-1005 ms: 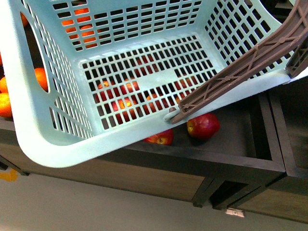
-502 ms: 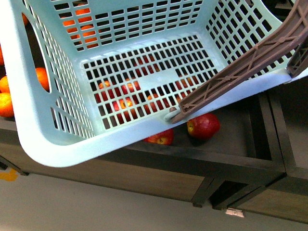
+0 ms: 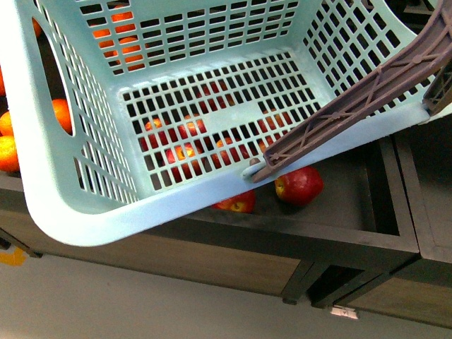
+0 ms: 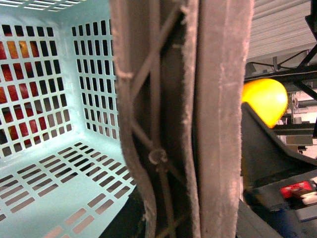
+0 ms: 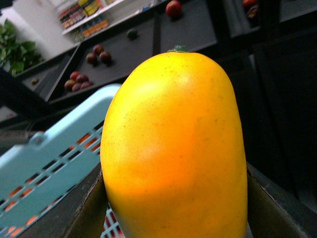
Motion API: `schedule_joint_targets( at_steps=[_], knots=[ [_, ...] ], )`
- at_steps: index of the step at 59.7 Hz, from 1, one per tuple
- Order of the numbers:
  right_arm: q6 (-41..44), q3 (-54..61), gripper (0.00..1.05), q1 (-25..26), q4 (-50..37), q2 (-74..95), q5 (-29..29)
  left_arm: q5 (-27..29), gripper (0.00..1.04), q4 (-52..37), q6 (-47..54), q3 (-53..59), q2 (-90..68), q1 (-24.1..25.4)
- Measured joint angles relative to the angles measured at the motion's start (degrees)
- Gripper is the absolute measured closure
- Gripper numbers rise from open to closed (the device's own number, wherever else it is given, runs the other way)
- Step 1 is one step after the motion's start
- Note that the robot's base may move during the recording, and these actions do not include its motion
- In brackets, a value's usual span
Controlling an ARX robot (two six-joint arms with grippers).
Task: Pick mango and avocado into basket
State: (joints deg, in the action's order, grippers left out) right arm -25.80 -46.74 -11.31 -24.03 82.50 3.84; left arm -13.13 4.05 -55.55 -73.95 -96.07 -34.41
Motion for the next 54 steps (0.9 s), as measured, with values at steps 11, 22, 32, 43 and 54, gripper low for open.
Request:
schedule_joint_targets(
  at_steps=[11,22,32,43,54],
  knots=[
    [0.1,0.0,0.39,-6.0,0.0,3.4,1.5,0.1,0.89,0.0,0.0,0.0,0.0,0.0],
    [-0.1,0.2,0.22,-6.6,0.5,4.2,1.6,0.0,0.89,0.0,0.0,0.0,0.0,0.0],
    [-0.7,1.0,0.09,-6.2,1.0,3.0,1.5,0.0,0.89,0.0,0.1,0.0,0.0,0.0],
    [3.1,6.5,0.17,1.2,-4.3,-5.9,3.3,0.6,0.89,0.0,0.0,0.4,0.0,0.0],
    [20.0,20.7,0.46,11.1,-11.3,-20.6,-2.8,0.7,0.89,0.0,0.0,0.4,0.0,0.0]
  ],
)
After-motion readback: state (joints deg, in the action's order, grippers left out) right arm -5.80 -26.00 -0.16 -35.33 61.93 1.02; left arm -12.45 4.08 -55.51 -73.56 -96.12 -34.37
